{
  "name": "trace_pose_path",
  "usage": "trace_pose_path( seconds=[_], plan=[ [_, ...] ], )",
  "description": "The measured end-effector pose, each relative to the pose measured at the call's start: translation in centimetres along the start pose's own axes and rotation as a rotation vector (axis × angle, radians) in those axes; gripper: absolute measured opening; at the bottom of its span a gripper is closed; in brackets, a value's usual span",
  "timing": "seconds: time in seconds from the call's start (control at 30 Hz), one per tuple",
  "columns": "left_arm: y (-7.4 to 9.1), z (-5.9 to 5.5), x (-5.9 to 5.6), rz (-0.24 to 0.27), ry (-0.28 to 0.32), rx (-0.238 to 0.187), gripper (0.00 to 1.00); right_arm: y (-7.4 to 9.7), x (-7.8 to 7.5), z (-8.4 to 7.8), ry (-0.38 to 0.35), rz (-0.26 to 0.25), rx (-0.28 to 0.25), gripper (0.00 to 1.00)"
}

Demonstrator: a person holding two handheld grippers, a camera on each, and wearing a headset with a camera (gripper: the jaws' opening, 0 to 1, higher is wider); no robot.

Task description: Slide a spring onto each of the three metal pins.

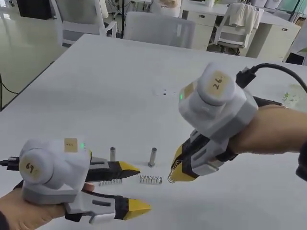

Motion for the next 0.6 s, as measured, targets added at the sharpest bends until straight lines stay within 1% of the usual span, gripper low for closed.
trace_pose_path(
  seconds=[0.23,0.4,0.6],
  plan=[
    [0.8,-0.4,0.6,0.033,0.024,-0.011,0.43,0.6,-0.9,-0.7,-0.022,-0.016,0.003,0.08],
    [1.5,-0.9,1.2,0.068,0.047,-0.015,0.46,1.3,-1.6,-1.5,-0.043,-0.038,0.01,0.08],
    [2.3,-1.4,1.6,0.101,0.069,-0.024,0.49,2.2,-2.6,-2.4,-0.077,-0.064,0.008,0.08]
  ],
)
Point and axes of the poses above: the centre of the closed fingertips' face, and the gripper's own axes: y roughly backward along the fingers, x roughly to its left, z roughly out of its top, the point moved 6 cm from there along y, roughly backward along the fingers, and after that the axes turned 10 degrees about y, right-handed, at the moved point
